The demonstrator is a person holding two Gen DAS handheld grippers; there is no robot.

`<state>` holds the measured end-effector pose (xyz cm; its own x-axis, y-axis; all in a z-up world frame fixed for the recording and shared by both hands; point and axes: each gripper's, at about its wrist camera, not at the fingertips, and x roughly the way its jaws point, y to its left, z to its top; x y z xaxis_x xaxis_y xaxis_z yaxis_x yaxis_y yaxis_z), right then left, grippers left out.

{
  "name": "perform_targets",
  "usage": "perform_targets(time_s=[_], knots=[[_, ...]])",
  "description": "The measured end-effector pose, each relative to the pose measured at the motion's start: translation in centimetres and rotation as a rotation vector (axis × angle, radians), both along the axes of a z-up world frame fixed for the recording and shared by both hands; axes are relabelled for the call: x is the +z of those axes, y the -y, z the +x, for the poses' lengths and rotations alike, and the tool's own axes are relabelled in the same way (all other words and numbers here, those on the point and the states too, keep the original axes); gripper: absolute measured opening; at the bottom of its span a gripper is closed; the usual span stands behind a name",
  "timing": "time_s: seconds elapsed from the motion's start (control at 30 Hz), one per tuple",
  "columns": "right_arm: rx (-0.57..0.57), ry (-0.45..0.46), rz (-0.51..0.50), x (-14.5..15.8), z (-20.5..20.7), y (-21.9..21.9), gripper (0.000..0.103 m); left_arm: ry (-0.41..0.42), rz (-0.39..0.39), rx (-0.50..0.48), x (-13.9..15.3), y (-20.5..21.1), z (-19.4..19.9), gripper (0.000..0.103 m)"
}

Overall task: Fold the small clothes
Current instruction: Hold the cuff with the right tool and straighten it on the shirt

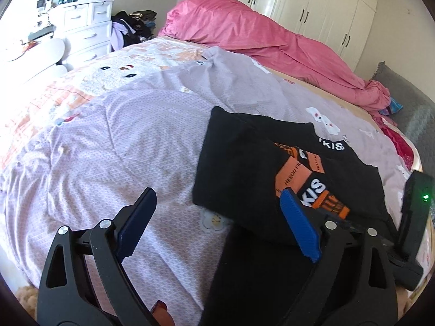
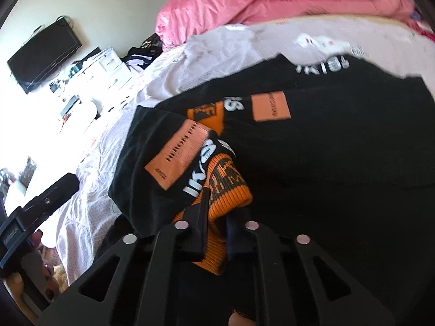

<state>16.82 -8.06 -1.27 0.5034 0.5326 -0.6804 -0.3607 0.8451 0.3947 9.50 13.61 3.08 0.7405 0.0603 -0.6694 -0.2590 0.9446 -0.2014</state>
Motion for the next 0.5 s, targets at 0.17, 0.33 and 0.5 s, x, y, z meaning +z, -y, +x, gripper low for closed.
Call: perform_targets(time_s=[0.17,0.33,0.5], knots=[[0.043,0.084,-0.021,2.6,-0.3,-0.4,0.007,0.005,-0.014,0.012,0.1,-0.7,-0.2,0.088],[0.042,0.183,-0.034,6.8,0.5,1.3,0.006,0.009,-0.019,0.026,0.2,-1.2,-0.3,0.088],[-0.008,0.236,-0.065,9.6,2.1,4.3,0.006,0.006,-0.021,0.024,0.1,-1.1,-0.2,0.088]])
